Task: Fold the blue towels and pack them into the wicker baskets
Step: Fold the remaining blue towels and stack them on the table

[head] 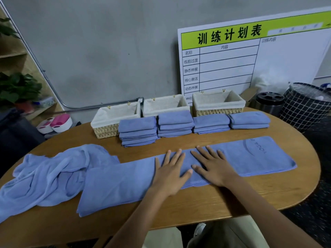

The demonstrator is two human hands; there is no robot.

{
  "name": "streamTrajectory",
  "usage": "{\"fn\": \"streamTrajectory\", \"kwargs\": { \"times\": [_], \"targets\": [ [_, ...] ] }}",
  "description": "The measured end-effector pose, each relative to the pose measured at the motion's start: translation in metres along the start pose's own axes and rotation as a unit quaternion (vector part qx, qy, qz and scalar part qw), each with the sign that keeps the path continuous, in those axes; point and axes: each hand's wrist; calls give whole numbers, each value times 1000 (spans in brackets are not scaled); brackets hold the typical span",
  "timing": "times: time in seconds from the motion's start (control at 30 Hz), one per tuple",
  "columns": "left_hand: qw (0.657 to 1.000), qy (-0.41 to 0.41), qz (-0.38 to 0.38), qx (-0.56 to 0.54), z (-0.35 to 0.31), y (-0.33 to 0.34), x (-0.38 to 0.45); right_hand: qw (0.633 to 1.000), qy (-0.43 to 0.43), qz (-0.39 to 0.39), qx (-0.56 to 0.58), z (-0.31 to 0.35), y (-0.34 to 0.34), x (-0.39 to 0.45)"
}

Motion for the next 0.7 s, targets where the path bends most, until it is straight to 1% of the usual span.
{"fn": "streamTrajectory", "kwargs": {
  "times": [0.13, 0.23, 0.33, 0.4, 0.47, 0.6, 0.7],
  "targets": [
    [1000, -5, 26, 8, 6, 8, -1, 1000, 5, 8, 9, -26, -7, 0],
    [999, -14, 40, 13, 1, -2, 9, 1000, 16, -10, 2, -39, -8, -1],
    [1000, -10, 15, 6, -14, -4, 29, 1000, 23, -8, 1, -34, -10, -4],
    [1000, 3, 14, 2, -20, 3, 35, 1000, 19, -3, 0, -33, -11, -5],
    [1000, 3, 18, 1, -19, 11, 35, 1000, 18, 1, 3, -44, -13, -3],
    [999, -7, 35, 5, -18, 6, 38, 999, 52, -3, 13, -78, -15, -1],
    [1000, -1, 8, -7, -43, 2, 60, 999, 53, -4, 6, -79, -16, -2]
  ]
}}
Point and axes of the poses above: each hand's wrist, its own x-axis towards the middle knuckle, its own y-axis out of the palm, z = x × y, and after that the axes turned 14 degrees about y, right-handed
